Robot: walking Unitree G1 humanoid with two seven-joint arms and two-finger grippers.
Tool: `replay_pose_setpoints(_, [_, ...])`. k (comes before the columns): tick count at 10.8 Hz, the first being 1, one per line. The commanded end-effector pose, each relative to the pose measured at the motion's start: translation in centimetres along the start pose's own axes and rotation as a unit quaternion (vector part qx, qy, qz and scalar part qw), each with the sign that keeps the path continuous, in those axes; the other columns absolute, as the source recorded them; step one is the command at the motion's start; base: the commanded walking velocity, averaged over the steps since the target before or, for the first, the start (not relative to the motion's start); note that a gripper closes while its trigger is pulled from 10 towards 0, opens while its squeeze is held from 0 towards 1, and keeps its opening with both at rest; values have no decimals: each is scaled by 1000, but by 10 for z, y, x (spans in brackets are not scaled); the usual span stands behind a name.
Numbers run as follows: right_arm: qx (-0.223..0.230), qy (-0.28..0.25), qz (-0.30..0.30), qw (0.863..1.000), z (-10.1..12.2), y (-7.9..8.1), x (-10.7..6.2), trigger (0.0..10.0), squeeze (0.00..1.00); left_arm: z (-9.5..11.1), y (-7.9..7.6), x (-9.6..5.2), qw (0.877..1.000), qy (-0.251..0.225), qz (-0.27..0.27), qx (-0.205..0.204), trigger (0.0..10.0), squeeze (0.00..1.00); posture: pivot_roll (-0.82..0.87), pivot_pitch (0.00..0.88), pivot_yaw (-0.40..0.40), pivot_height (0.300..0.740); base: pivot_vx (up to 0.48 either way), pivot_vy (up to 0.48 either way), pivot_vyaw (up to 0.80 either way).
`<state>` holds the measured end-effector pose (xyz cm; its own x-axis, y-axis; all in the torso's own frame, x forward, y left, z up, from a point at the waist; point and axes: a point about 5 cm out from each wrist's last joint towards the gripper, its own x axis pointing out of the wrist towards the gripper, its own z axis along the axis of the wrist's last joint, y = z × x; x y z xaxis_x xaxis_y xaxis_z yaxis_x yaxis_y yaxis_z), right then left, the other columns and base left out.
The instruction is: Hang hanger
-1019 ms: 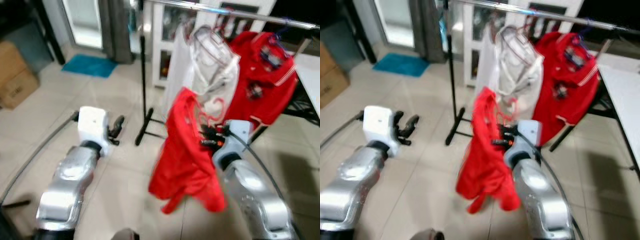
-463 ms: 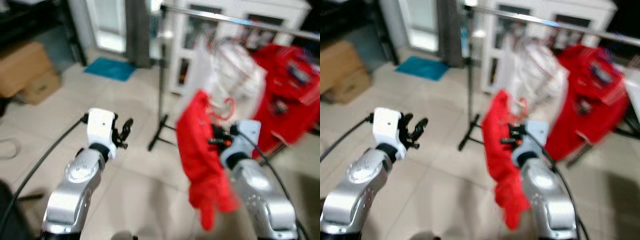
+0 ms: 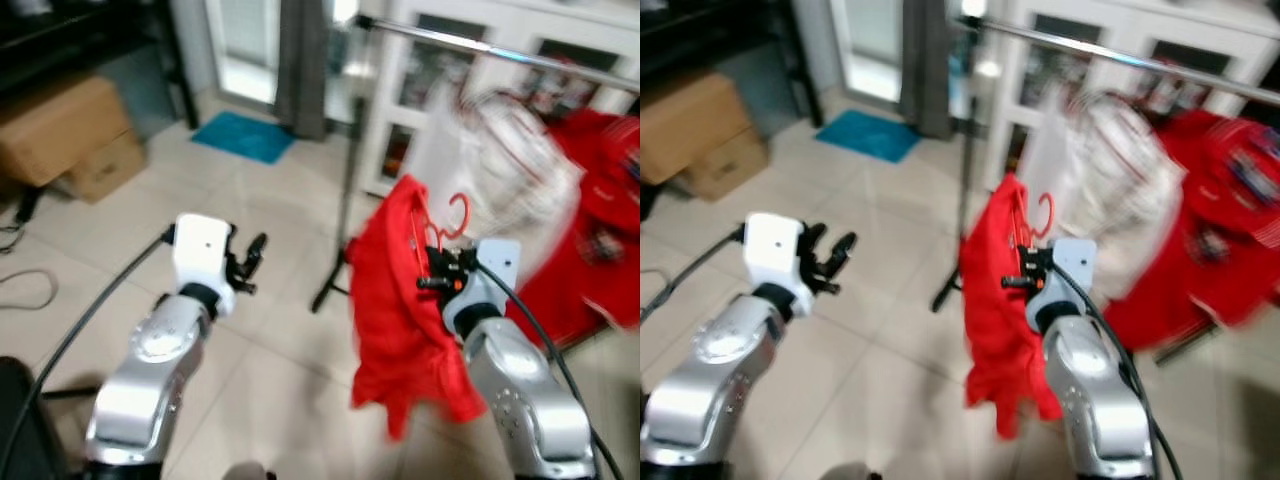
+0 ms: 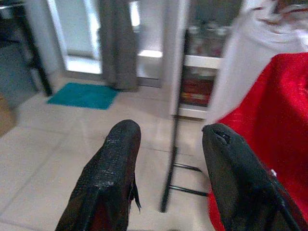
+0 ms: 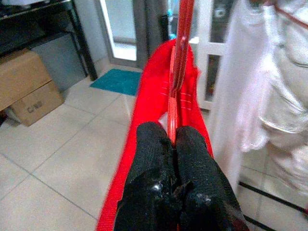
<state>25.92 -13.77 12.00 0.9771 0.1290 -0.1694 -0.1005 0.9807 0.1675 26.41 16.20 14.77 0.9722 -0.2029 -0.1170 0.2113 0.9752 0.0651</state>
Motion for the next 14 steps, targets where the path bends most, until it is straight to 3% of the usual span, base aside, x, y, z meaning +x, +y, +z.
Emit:
replay_pose_setpoints(1, [-7,-21,2,1000,7,0,0,10000,0,1,-1,0,1000,2,-1,0,10000,0,67,72,-43,740,375,0,0])
replay_pose_setpoints(10, [25,-28,2,999,9,-1,-1,10000,0,1,-4,0,1000,3,-10,9,10000,0,72,58,-46,740,377,0,0])
replay_pose_setpoints(14, [35,-3,47,998,6,11,-1,10000,0,1,-3,1,1000,2,-14,12,10000,0,78,46,-42,740,375,0,0])
